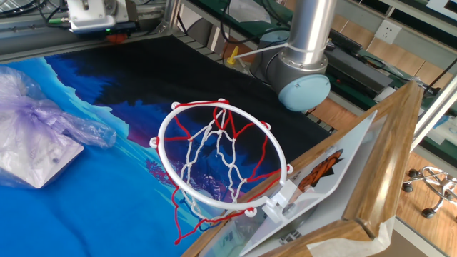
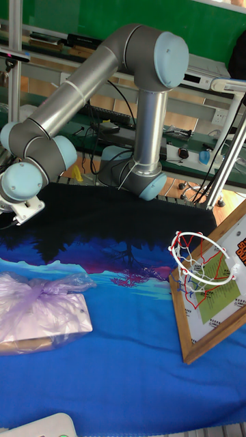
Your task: Grab a basketball, release it and shoot it into the basket
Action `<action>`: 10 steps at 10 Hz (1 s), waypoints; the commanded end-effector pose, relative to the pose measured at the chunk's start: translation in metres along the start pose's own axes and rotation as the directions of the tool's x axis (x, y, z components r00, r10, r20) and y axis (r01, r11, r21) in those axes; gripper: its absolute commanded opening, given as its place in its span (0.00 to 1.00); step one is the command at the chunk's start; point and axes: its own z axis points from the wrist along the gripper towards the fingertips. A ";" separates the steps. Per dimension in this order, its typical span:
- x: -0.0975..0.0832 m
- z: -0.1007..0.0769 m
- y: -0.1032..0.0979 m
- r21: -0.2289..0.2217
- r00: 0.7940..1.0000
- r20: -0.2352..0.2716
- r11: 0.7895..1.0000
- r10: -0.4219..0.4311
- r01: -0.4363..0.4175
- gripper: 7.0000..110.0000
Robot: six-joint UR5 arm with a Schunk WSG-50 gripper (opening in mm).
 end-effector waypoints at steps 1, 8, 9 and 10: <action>0.005 0.003 0.005 -0.028 0.999 -0.024 0.999 0.021 -0.022 0.57; 0.015 0.003 -0.010 0.036 0.990 -0.061 0.991 0.128 -0.126 0.36; 0.016 0.003 -0.010 0.042 0.985 -0.064 0.987 0.159 -0.156 0.00; 0.015 0.003 -0.006 0.025 0.984 -0.063 0.986 0.168 -0.167 0.00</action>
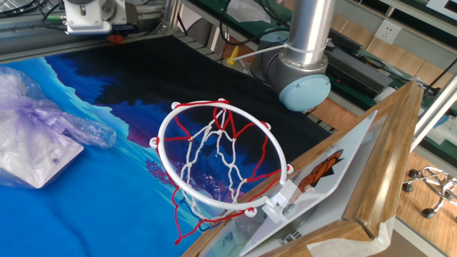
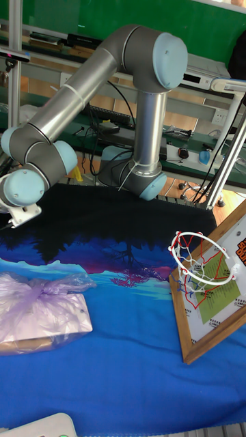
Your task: Grab a basketball, release it and shoot it into the basket
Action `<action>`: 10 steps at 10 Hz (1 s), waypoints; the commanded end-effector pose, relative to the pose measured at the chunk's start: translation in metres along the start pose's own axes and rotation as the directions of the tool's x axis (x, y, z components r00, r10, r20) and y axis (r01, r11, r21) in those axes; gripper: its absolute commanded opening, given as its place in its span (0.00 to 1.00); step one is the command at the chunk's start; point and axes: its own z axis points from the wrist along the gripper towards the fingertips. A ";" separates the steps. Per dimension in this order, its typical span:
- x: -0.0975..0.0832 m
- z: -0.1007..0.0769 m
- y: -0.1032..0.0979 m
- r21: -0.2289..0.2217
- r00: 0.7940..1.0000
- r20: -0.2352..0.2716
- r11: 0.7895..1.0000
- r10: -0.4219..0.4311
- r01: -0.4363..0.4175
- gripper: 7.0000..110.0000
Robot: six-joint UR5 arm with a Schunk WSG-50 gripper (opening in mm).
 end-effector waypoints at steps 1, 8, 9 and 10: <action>0.002 0.001 0.003 -0.012 0.998 -0.007 0.998 0.065 -0.065 0.00; 0.003 -0.001 0.024 -0.095 0.991 -0.022 0.987 0.130 -0.131 0.00; -0.001 -0.001 0.026 -0.105 0.994 -0.003 0.989 0.106 -0.105 0.00; -0.004 -0.001 0.030 -0.121 0.996 0.010 0.989 0.087 -0.085 0.00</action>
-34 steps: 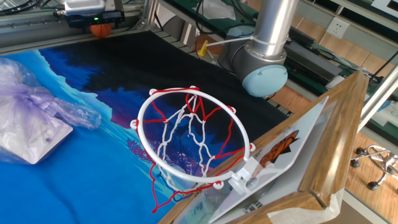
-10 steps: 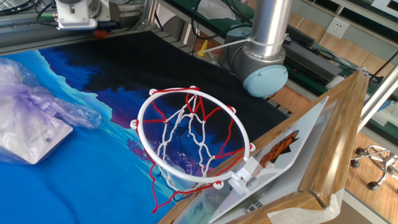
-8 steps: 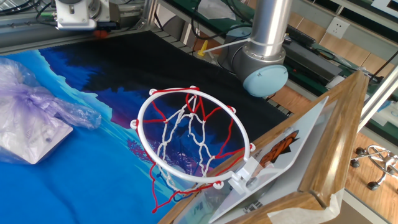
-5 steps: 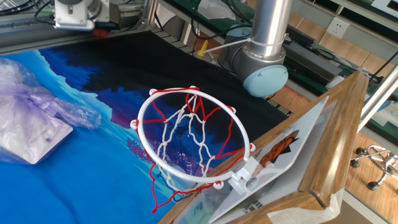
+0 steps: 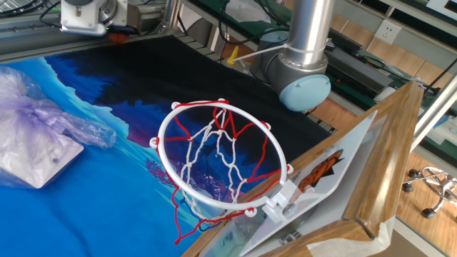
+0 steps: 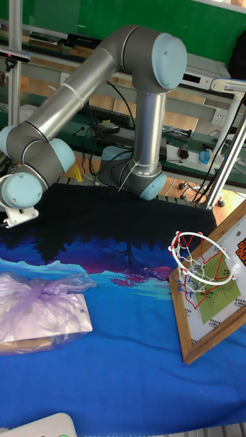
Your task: Grab a basketball, release it and shoot it into the basket
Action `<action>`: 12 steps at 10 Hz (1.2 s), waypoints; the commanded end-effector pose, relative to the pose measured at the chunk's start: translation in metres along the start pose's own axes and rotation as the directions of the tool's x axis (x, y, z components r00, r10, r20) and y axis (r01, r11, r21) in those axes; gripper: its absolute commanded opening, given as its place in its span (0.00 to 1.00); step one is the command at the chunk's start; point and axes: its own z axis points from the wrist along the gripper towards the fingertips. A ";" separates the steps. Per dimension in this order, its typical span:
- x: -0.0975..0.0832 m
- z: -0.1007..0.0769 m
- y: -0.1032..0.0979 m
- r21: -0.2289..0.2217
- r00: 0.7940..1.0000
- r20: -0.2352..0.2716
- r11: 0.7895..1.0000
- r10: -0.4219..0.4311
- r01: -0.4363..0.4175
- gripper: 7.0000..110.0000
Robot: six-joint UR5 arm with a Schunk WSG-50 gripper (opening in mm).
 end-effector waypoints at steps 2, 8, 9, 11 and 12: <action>-0.005 0.000 0.011 -0.044 0.999 0.027 0.999 -0.025 0.026 0.00; -0.007 -0.001 0.025 -0.100 0.995 0.043 0.991 -0.085 0.089 0.00; -0.006 -0.001 0.025 -0.099 0.996 0.037 0.992 -0.080 0.083 0.00; -0.005 -0.001 0.024 -0.096 0.996 0.030 0.992 -0.080 0.083 0.00; -0.004 -0.002 0.029 -0.114 0.995 0.032 0.989 -0.092 0.095 0.00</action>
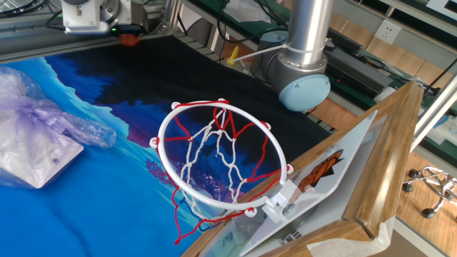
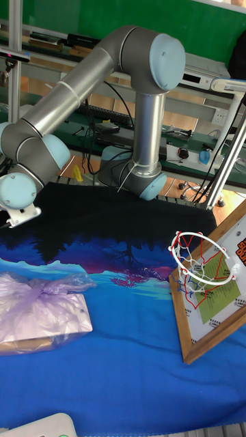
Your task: Grab a basketball, release it and shoot it into the basket
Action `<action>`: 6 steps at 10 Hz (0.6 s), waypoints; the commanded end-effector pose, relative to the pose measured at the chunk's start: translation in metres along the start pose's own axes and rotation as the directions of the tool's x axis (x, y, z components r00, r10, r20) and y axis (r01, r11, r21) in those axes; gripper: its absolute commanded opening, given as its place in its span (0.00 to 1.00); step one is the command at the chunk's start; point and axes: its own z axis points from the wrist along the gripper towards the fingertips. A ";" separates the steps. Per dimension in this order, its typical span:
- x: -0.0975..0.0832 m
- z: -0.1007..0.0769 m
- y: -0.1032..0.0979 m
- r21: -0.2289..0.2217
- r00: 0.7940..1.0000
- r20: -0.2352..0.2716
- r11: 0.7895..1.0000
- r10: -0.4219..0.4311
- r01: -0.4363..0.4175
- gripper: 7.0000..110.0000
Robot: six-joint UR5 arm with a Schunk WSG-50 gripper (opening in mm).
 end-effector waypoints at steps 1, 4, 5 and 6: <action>-0.003 0.000 0.013 -0.052 0.999 0.015 0.998 -0.030 0.031 0.00; -0.003 0.000 0.011 -0.047 0.999 0.018 0.998 -0.036 0.037 0.00; -0.006 0.000 0.009 -0.037 0.999 0.028 0.999 -0.024 0.025 0.00; -0.010 0.000 0.008 -0.034 0.999 0.042 0.999 -0.011 0.012 0.00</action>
